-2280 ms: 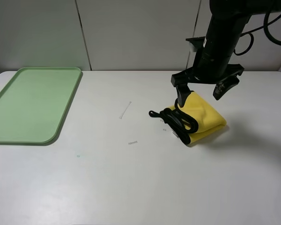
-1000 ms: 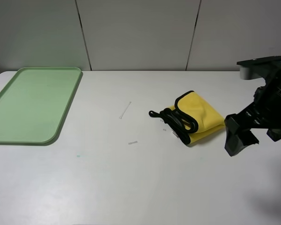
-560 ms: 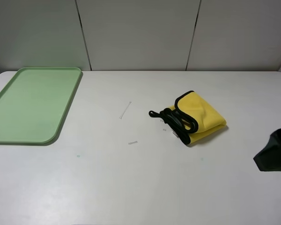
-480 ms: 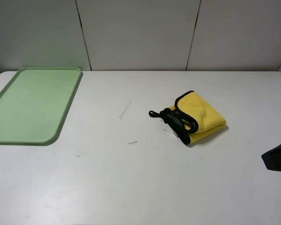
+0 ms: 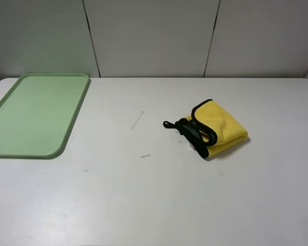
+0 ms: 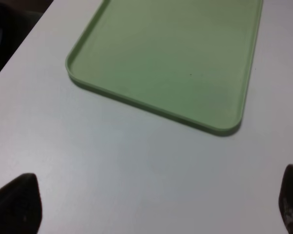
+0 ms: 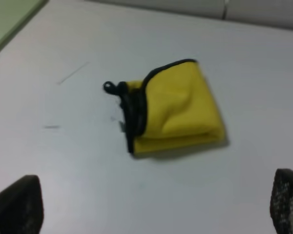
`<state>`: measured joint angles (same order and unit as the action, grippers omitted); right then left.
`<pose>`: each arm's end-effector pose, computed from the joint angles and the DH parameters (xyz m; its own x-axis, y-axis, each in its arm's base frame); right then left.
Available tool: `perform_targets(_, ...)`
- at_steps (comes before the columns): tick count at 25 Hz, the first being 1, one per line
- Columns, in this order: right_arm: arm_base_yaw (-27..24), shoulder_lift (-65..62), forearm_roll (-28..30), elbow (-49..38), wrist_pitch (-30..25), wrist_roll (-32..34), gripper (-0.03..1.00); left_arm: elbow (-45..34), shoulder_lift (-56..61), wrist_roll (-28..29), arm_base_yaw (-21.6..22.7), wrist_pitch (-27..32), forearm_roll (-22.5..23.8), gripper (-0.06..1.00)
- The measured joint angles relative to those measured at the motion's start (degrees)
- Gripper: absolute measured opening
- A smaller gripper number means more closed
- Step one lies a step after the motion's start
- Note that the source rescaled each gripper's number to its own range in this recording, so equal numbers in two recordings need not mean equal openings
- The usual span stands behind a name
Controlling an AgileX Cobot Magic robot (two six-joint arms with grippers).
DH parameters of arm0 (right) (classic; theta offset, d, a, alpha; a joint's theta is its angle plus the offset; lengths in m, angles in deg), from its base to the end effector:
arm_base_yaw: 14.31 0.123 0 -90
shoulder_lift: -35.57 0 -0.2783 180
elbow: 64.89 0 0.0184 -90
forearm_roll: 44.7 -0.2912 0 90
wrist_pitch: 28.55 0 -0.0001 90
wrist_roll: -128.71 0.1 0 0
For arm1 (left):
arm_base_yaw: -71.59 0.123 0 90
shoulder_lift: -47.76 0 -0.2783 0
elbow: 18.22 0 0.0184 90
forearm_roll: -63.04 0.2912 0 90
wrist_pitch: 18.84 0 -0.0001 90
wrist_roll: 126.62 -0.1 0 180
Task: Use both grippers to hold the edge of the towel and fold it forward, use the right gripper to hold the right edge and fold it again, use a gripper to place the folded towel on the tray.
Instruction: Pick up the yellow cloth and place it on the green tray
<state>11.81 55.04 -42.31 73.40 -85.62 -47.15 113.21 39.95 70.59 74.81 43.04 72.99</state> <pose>0.0661 0.0285 0.3249 -0.4446 -0.1628 -0.8808 -0.3907 0.9201 0.0271 0.0430 0.0177 0.2910 -0.4150 -0.2373 -0.8783 -0.2865 0.9504 -0.1214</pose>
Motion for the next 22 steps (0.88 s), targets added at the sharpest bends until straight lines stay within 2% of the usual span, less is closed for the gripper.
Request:
perform_targets(4,0.0,-4.9,2.0,-5.1,0.3,0.0,1.0,0.0,0.0,0.0,0.0,0.0,0.0,0.97)
perform_targets(13,-0.9,-11.1,3.1,-6.1,-0.4,-0.2,1.0,0.0,0.0,0.0,0.0,0.0,0.0,0.97)
perform_targets(17,-6.0,-11.8,0.8,-6.2,-0.6,-0.2,1.0,0.0,0.0,0.0,0.0,0.0,0.0,0.97)
perform_targets(22,-15.2,-11.9,-3.1,-7.3,-1.3,-1.1,1.0,0.0,0.0,0.0,0.0,0.0,0.0,0.97)
